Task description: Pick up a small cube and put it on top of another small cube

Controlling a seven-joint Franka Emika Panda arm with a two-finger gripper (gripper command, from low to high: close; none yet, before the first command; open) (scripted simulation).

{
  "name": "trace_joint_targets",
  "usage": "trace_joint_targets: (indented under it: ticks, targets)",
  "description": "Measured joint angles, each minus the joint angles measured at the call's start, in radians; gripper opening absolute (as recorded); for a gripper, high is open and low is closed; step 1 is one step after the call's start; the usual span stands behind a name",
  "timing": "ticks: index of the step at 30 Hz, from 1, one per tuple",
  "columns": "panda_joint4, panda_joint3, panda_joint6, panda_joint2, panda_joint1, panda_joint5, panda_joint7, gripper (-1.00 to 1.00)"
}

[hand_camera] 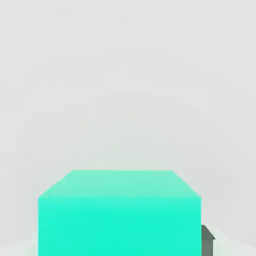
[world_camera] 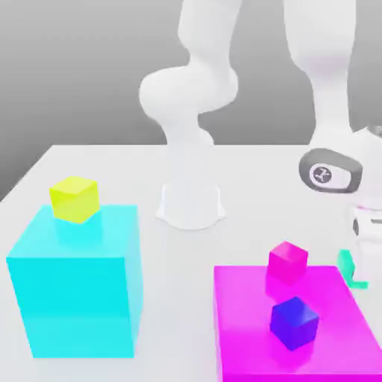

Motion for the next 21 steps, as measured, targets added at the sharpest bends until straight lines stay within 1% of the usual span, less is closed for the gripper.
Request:
trace_joint_targets:
  ticks: [2,4,6,14,16,17,18,21]
  targets:
    - [-0.014,0.031,-0.055,-0.072,-0.018,0.062,-0.046,-1.0]
    - [0.004,0.023,-0.122,-0.123,-0.048,0.107,-0.117,-1.0]
    - [0.054,-0.014,-0.2,-0.153,-0.11,0.132,-0.211,-1.0]
    - [0.279,-0.135,-0.513,-0.244,-0.436,0.197,-0.588,-1.0]
    - [0.283,-0.127,-0.483,-0.208,-0.499,0.197,-0.617,-1.0]
    - [0.276,-0.116,-0.448,-0.181,-0.477,0.192,-0.618,-1.0]
    - [0.268,-0.114,-0.412,-0.152,-0.473,0.186,-0.616,1.0]
    - [0.268,-0.114,-0.412,-0.152,-0.473,0.186,-0.616,1.0]
